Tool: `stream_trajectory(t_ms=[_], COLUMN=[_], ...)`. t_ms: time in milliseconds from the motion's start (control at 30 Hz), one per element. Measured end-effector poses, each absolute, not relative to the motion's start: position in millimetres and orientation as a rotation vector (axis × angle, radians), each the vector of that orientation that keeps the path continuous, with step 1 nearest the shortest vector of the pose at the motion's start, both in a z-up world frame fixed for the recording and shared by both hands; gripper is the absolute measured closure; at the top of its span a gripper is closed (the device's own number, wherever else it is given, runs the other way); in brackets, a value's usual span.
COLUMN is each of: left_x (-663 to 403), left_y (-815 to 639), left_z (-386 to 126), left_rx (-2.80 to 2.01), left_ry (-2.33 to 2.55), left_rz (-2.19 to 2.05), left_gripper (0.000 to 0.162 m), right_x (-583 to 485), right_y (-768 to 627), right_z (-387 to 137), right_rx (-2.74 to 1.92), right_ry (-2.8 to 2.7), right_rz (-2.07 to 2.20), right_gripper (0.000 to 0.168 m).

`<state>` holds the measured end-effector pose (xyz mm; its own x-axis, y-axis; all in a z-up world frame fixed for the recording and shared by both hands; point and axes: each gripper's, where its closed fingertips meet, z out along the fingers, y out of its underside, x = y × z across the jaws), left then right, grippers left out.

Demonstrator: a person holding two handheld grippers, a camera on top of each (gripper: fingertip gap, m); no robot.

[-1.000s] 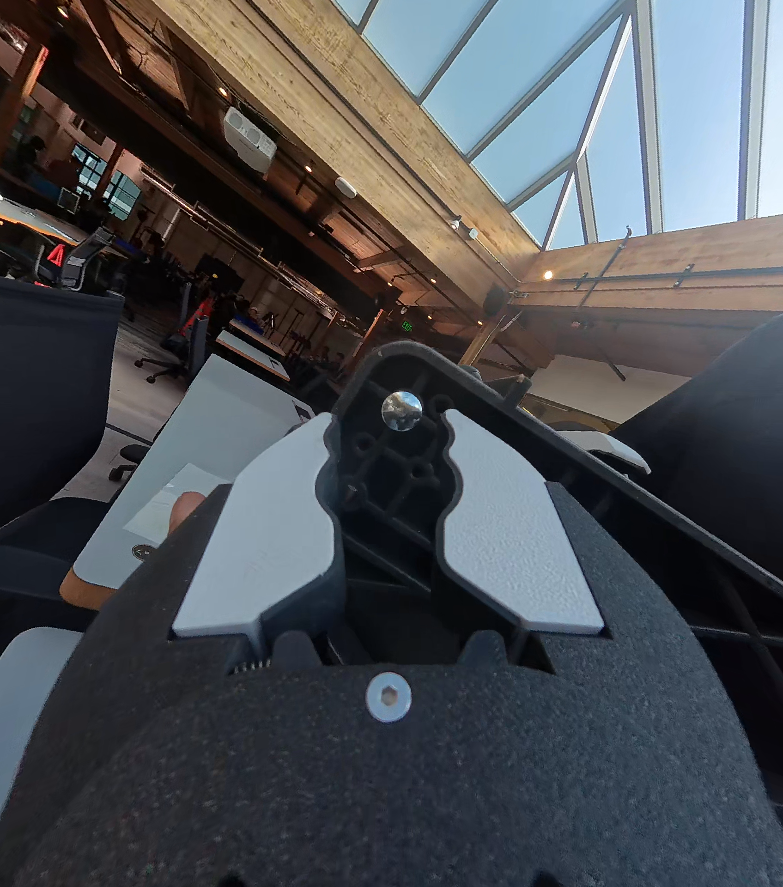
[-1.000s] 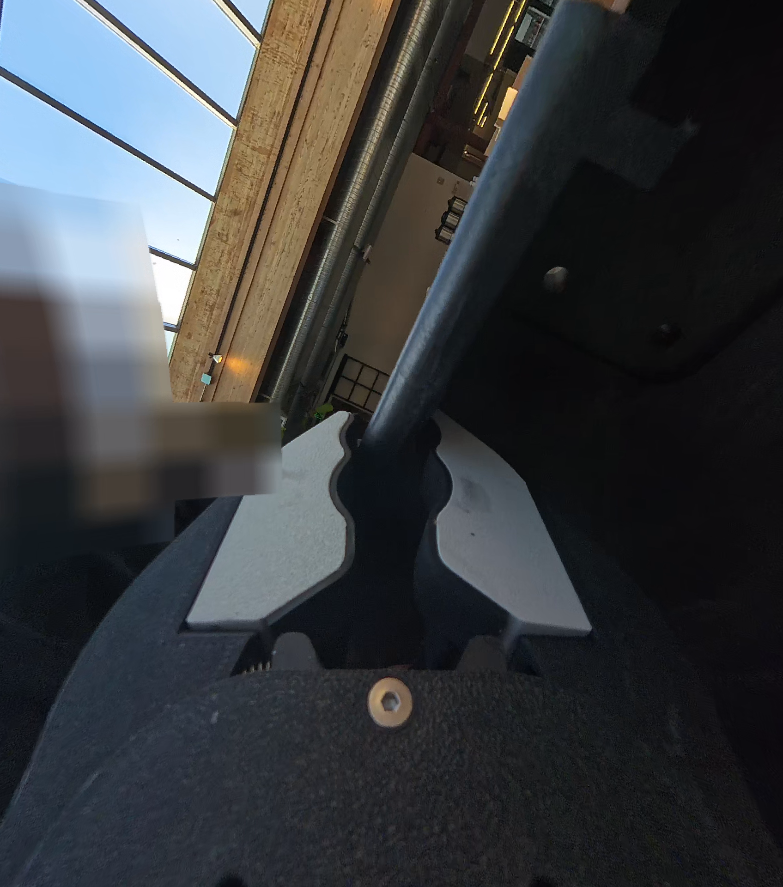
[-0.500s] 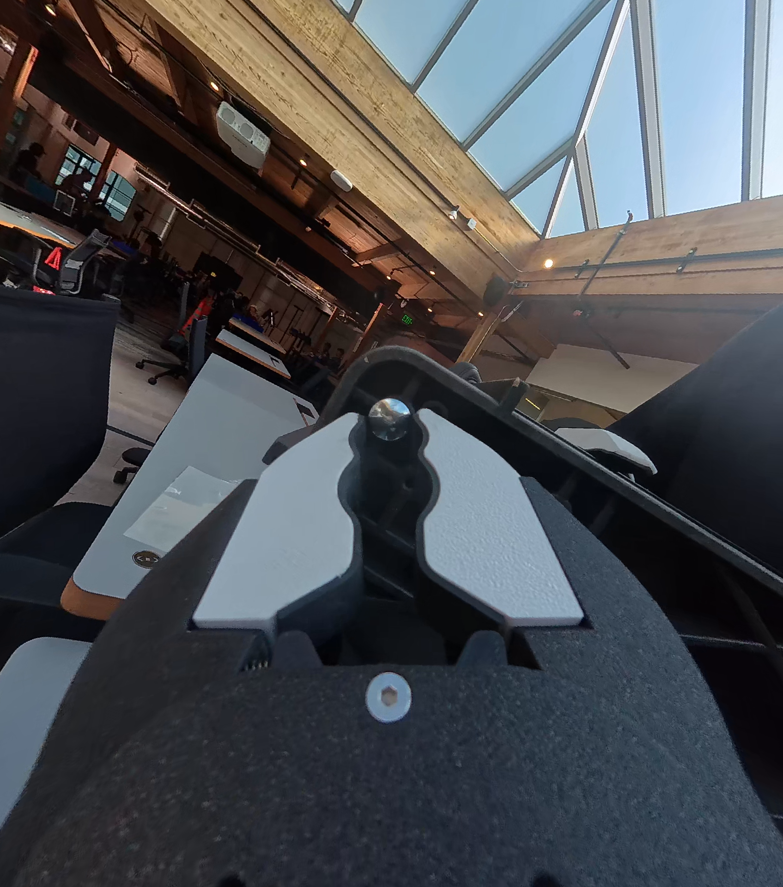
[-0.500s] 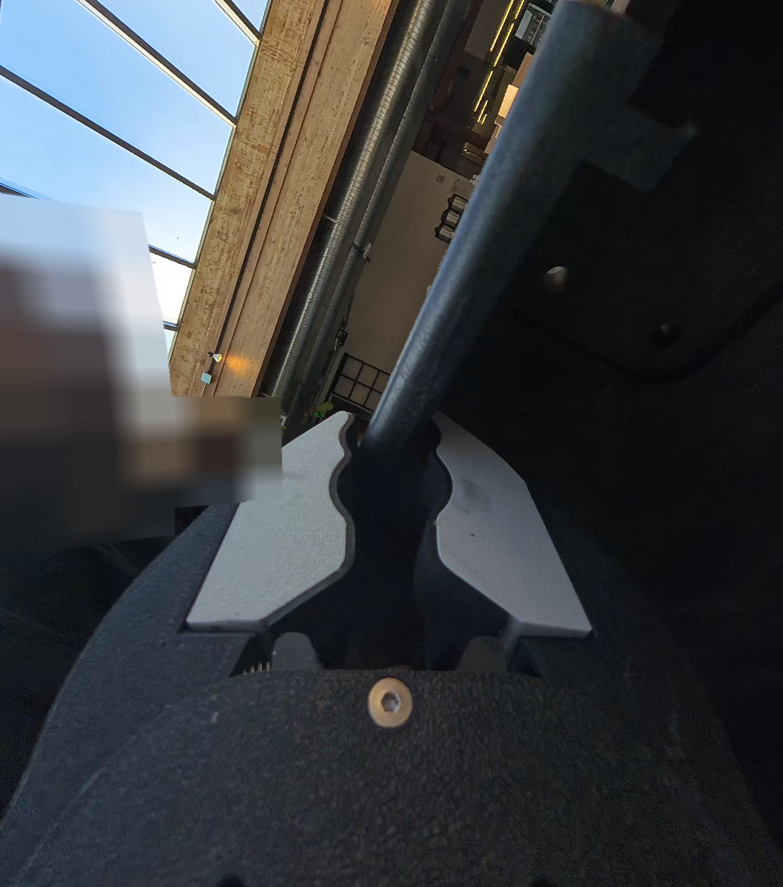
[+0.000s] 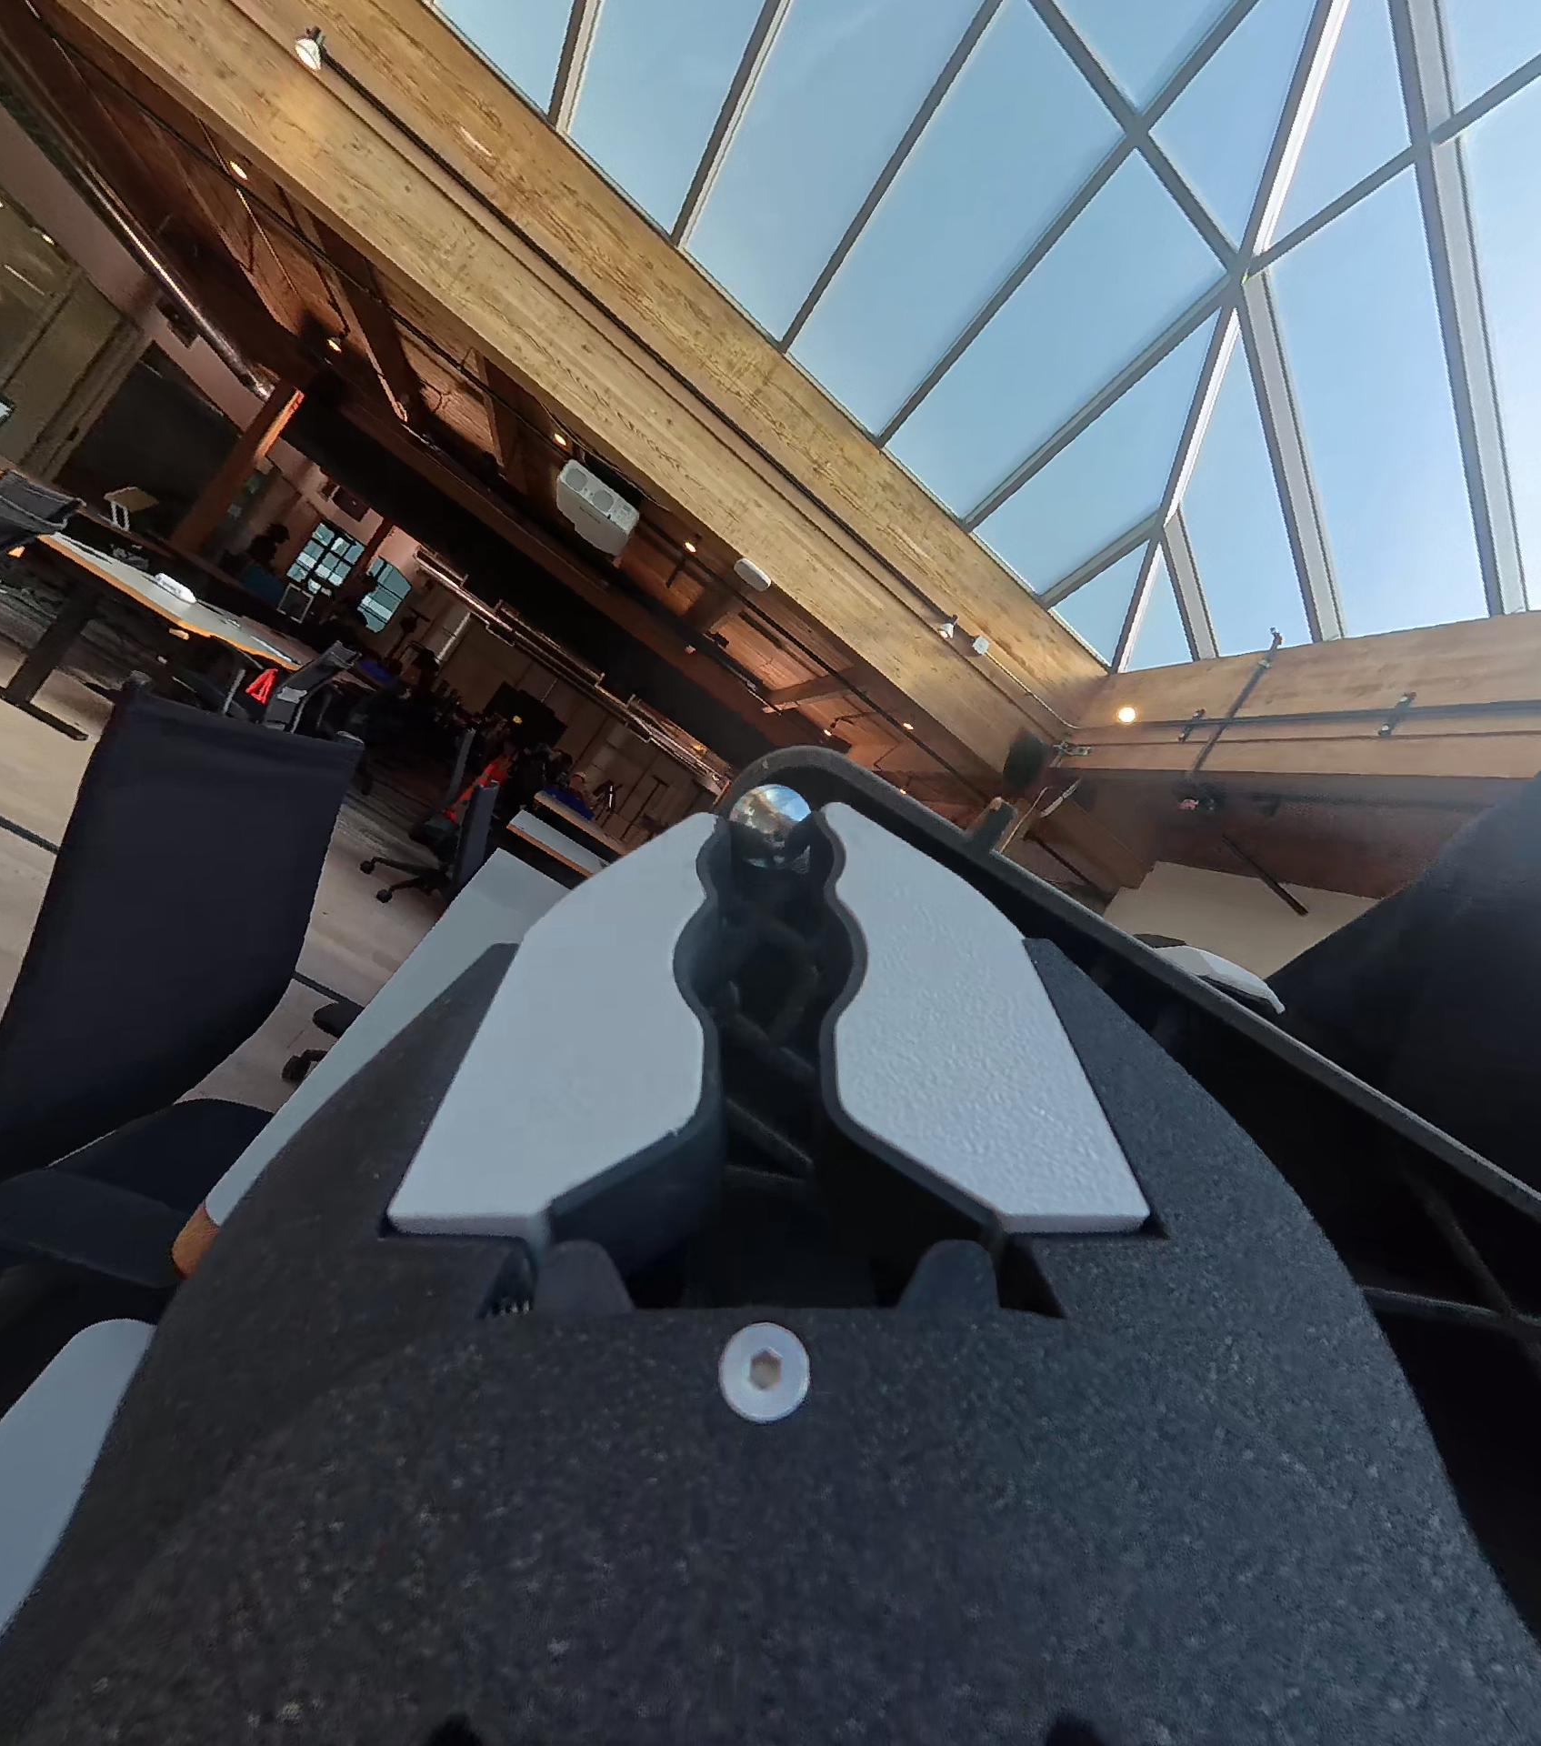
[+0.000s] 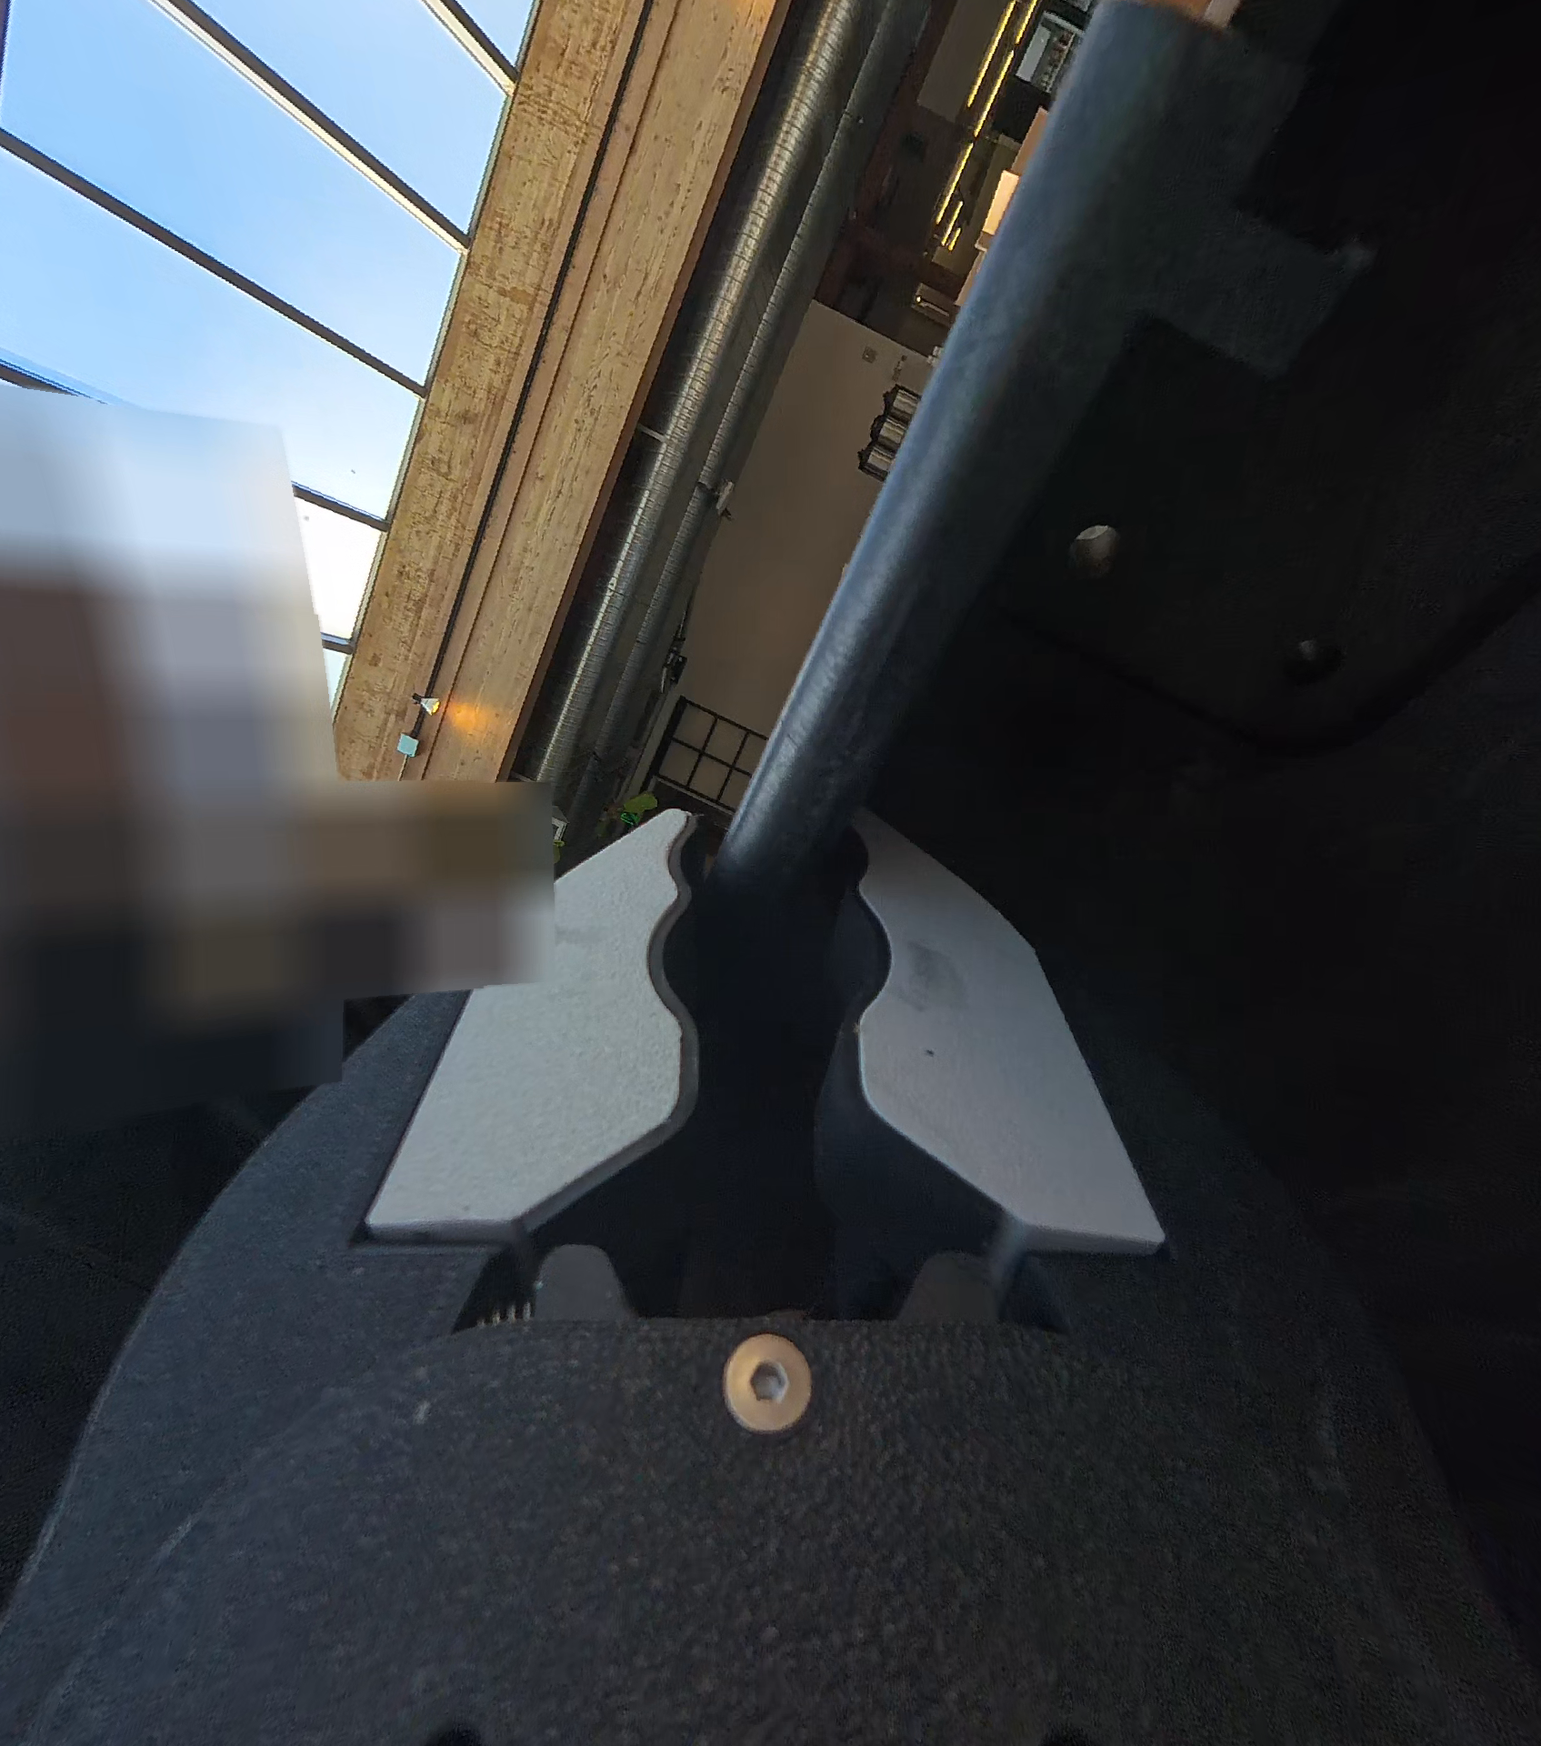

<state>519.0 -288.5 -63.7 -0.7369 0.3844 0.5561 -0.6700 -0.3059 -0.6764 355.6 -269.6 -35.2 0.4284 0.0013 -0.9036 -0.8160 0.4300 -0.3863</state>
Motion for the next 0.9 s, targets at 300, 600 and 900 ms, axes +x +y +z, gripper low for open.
stream_trajectory(t_ms=[300, 600, 900], left_x=[517.0, 391.9, 221.9], left_y=[-221.7, -101.1, -2.4], left_z=[-63.0, -22.7, 16.1], left_rx=[0.584, 0.826, 1.04], left_ry=[-1.201, -1.105, -1.076], left_rz=[2.195, 2.26, 2.252], left_gripper=[0.147, 0.147, 0.147], right_x=[355.4, 336.4, 256.1], right_y=[-269.8, -271.7, -231.1], right_z=[-35.2, -36.2, -40.2], right_rx=[-0.984, -0.963, -1.049], right_ry=[1.007, 1.049, 1.022], right_rz=[0.647, 0.643, 0.767], right_gripper=[0.144, 0.143, 0.133])
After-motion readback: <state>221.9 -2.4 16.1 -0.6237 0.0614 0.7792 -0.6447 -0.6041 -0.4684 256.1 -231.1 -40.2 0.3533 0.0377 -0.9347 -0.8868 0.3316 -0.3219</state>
